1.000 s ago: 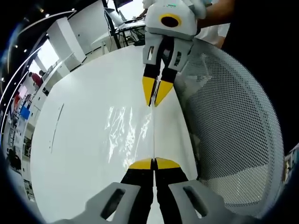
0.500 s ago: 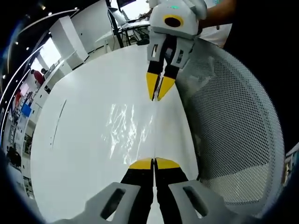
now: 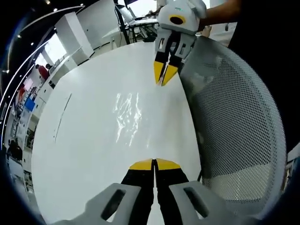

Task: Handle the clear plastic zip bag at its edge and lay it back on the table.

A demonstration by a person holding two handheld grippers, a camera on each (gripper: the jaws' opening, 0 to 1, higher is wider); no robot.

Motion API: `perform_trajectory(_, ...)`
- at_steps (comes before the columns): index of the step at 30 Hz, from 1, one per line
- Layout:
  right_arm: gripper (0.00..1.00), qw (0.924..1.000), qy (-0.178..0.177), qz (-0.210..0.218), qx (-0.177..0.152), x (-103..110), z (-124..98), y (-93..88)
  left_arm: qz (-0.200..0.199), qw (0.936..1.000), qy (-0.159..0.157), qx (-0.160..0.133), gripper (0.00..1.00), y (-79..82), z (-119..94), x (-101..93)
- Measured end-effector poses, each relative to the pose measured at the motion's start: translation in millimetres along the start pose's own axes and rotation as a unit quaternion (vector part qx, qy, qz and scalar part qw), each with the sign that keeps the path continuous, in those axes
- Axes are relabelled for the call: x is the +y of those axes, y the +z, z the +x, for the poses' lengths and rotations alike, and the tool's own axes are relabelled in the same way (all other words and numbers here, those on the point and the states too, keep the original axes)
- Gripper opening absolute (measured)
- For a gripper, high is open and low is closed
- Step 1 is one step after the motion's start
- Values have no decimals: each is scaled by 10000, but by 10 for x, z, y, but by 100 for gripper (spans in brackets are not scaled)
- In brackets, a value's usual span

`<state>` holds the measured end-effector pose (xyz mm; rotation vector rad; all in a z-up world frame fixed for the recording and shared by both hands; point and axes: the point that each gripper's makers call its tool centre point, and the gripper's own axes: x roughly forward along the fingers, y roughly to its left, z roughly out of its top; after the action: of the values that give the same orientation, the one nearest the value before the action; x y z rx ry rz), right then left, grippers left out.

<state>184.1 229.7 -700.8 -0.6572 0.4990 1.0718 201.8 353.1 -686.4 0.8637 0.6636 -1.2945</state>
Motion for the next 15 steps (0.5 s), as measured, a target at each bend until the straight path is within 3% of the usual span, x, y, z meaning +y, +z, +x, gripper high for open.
perform_trajectory(10,0,10000,19,-52,-8,-5,1,2,402,9986,193,-299,0,148,2,85)
perform_trajectory(15,0,10000,37,-77,-21,5,4,19,546,9973,297,-396,20,234,35,135)
